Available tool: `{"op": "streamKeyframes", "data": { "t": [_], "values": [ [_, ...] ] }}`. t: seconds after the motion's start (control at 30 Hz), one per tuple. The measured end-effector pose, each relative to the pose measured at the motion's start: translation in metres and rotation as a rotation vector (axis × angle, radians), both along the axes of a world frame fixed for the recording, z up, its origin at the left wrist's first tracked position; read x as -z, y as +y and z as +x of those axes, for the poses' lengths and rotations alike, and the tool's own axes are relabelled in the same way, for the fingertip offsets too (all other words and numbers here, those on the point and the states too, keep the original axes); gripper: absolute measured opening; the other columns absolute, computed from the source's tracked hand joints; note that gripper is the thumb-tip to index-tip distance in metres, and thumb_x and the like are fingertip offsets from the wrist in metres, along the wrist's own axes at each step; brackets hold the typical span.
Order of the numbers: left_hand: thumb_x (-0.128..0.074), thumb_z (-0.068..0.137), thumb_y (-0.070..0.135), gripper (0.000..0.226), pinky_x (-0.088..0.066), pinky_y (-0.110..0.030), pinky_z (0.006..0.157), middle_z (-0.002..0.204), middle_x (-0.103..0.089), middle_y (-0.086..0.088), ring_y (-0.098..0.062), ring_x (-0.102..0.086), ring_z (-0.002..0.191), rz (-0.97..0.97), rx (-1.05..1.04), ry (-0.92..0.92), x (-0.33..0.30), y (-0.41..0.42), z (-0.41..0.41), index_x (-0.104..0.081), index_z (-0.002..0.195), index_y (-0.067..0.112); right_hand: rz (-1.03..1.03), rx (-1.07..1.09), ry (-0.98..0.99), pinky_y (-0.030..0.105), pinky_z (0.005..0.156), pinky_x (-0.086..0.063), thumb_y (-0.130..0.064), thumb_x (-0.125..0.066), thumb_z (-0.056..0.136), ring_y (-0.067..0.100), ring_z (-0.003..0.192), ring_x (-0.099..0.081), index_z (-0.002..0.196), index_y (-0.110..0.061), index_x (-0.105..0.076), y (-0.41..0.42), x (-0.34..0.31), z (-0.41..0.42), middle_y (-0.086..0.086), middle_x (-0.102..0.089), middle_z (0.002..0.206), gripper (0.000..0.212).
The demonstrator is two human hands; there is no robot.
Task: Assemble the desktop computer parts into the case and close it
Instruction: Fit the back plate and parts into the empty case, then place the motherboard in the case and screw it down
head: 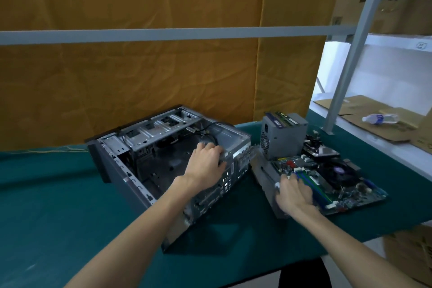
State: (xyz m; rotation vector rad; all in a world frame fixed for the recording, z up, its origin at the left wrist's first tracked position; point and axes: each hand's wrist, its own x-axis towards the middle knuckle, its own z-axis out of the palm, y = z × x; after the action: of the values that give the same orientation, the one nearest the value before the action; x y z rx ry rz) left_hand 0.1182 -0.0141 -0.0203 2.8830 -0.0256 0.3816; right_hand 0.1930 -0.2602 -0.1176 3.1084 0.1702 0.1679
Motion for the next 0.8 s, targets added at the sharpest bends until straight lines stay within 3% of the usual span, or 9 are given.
{"op": "streamKeyframes", "data": {
  "t": [0.07,0.13,0.23,0.3,0.37,0.47,0.53,0.7,0.8],
  "values": [
    [-0.060,0.096,0.024,0.021,-0.042,-0.041,0.097,0.107,-0.067,-0.008,-0.032,-0.056,0.100,-0.080,0.037,0.011,-0.001,0.004,0.004,-0.065,0.108,0.008,0.188,-0.047,-0.069,0.036,0.077,-0.051,-0.039,-0.058,0.100,0.027,0.112,-0.061,0.125,-0.016,-0.059,0.003,-0.010,0.012,0.008,-0.058,0.126,0.034],
    [-0.064,0.093,0.021,0.017,-0.049,-0.043,0.089,0.099,-0.070,-0.015,-0.034,-0.062,0.096,-0.175,0.041,0.023,0.000,0.008,0.007,-0.063,0.098,0.004,0.571,-0.131,-0.122,0.033,0.075,-0.048,-0.038,-0.057,0.102,0.024,0.102,-0.062,0.122,-0.015,-0.062,0.019,-0.033,0.027,0.005,-0.060,0.119,0.032],
    [-0.066,0.094,0.023,0.030,-0.054,-0.040,0.088,0.112,-0.072,-0.010,-0.028,-0.065,0.103,-0.271,0.036,0.045,-0.002,0.009,0.005,-0.069,0.120,0.008,0.909,-0.223,-0.040,0.035,0.093,-0.049,-0.047,-0.054,0.101,0.020,0.115,-0.060,0.136,-0.015,-0.056,0.065,-0.080,0.051,0.003,-0.058,0.130,0.046],
    [-0.068,0.094,0.026,0.039,-0.052,-0.034,0.092,0.121,-0.071,-0.003,-0.021,-0.065,0.110,-0.292,0.035,0.041,-0.004,0.010,0.002,-0.067,0.131,0.013,0.839,-0.270,0.098,0.045,0.107,-0.045,-0.052,-0.052,0.101,0.025,0.133,-0.051,0.150,-0.017,-0.041,0.094,-0.101,0.061,0.006,-0.046,0.149,0.062],
    [-0.070,0.093,0.028,0.039,-0.053,-0.032,0.092,0.121,-0.071,0.001,-0.016,-0.065,0.109,-0.312,0.049,0.045,-0.004,0.010,-0.001,-0.067,0.131,0.017,0.688,-0.255,0.209,0.046,0.105,-0.046,-0.045,-0.053,0.102,0.028,0.132,-0.052,0.154,-0.016,-0.037,0.106,-0.108,0.066,0.009,-0.046,0.152,0.061],
    [-0.072,0.092,0.031,0.036,-0.054,-0.031,0.090,0.114,-0.072,0.006,-0.010,-0.067,0.101,-0.354,0.081,0.066,-0.003,0.010,-0.010,-0.070,0.125,0.020,0.646,-0.261,0.170,0.036,0.069,-0.052,-0.025,-0.053,0.103,0.018,0.076,-0.065,0.120,-0.015,-0.066,0.098,-0.102,0.057,0.005,-0.070,0.098,0.024],
    [-0.073,0.090,0.039,0.031,-0.055,-0.029,0.085,0.104,-0.073,0.011,-0.004,-0.066,0.093,-0.390,0.114,0.100,-0.002,0.012,-0.017,-0.073,0.117,0.023,0.604,-0.273,0.098,0.032,0.055,-0.046,-0.022,-0.054,0.101,0.015,0.063,-0.060,0.102,-0.016,-0.069,0.086,-0.097,0.044,0.000,-0.067,0.079,0.016],
    [-0.057,0.095,0.059,0.038,-0.053,-0.027,0.064,0.077,-0.072,0.013,0.002,-0.062,0.066,-0.492,0.202,0.147,-0.002,0.018,-0.033,-0.076,0.088,0.027,0.479,-0.175,0.143,0.032,0.064,-0.044,-0.032,-0.064,0.095,0.021,0.080,-0.060,0.133,-0.014,-0.054,0.045,-0.099,0.007,0.005,-0.065,0.103,0.044],
    [-0.062,0.097,0.034,0.017,-0.055,-0.035,0.090,0.107,-0.072,0.015,-0.004,-0.064,0.100,-0.305,0.095,-0.066,-0.003,0.032,-0.015,-0.074,0.109,0.030,0.315,-0.131,0.146,0.034,0.059,-0.042,-0.041,-0.069,0.090,0.021,0.085,-0.062,0.138,-0.017,-0.040,0.039,-0.110,0.006,0.004,-0.057,0.109,0.060]
  ]
}}
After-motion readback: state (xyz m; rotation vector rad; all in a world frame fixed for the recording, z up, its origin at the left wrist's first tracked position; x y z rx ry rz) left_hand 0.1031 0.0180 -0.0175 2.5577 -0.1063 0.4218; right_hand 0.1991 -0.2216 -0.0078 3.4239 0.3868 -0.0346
